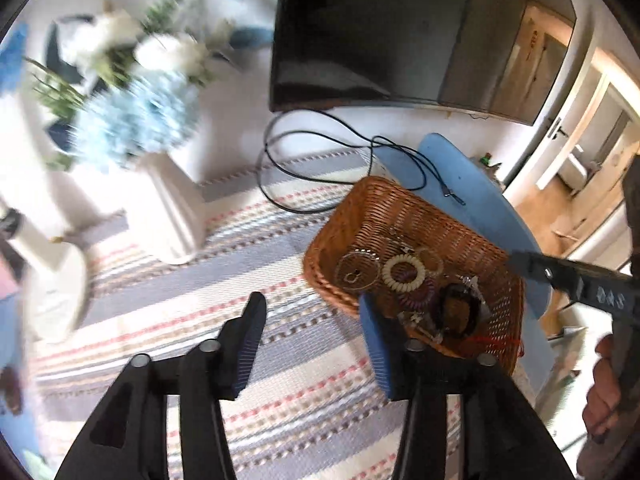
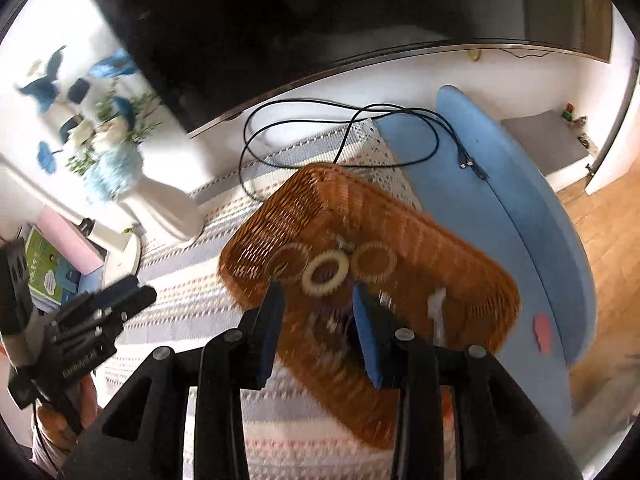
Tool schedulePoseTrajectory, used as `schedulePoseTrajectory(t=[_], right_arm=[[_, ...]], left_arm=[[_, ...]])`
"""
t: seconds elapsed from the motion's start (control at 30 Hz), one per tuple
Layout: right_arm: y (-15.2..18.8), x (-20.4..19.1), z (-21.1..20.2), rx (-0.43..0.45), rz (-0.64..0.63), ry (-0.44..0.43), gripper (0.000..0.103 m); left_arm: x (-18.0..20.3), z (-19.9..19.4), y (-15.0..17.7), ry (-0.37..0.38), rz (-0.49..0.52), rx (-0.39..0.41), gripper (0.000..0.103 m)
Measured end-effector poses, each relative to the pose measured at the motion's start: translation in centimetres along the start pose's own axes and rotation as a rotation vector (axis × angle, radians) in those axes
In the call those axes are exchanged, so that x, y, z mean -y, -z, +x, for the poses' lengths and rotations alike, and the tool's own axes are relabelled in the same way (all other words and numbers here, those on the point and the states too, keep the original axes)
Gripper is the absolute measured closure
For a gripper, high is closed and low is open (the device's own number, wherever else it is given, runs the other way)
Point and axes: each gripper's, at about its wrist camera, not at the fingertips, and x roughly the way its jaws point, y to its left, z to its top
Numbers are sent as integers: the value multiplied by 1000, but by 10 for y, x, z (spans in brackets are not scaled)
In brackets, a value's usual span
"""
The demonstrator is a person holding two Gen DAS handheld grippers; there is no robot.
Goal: Organize jewelry
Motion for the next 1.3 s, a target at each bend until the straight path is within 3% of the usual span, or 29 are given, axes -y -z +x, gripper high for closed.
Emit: schedulePoseTrajectory(t=[0.13, 0.37, 0.77, 1.3], right_arm=[[17, -20, -23, 36, -24, 59, 61], [34, -38, -39, 84, -49, 149, 36], [52, -38, -26, 17, -29, 228, 35], [49, -33, -18, -18, -23, 219, 35]], left_arm=[[4, -30, 5, -32, 26, 28, 52], [12, -55, 16, -25, 53, 50, 46], [14, -51, 31, -9, 72, 6, 46], [5, -44, 30, -25, 31, -17, 46]])
